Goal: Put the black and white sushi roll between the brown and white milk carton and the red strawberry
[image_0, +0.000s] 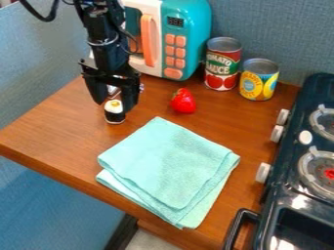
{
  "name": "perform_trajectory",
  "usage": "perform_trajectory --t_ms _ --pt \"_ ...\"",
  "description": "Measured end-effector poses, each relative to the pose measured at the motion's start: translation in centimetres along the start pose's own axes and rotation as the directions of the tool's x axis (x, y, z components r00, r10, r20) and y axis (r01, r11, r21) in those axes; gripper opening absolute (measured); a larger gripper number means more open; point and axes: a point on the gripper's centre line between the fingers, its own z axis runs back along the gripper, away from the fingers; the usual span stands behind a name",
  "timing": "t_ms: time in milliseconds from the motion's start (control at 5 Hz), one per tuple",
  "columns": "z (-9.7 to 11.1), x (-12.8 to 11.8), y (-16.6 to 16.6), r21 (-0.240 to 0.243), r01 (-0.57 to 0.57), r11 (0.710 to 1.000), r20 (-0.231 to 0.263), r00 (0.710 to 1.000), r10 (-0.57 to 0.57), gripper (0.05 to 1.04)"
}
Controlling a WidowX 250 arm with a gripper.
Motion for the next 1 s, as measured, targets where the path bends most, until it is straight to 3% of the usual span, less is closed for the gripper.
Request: perform_trajectory --t_ms 200,400,600,800,1000 --pt "-0.2 1.0 1.3 0.076 0.008 0.997 -0.037 0.999 -0.006 1.000" --pt "-0.4 1.6 1.3 0.078 0.012 0.997 -0.047 0.999 -0.009 1.001" --pt "-1.6 1.9 1.5 0.071 0.003 0.997 -0.093 0.996 0.003 1.000" --pt "-1.7 2.1 1.4 0.065 0.001 0.998 -0.098 0.995 0.005 1.001" --pt "-2.7 1.8 1.4 0.062 0.006 0.998 -0.138 0.990 0.003 1.000"
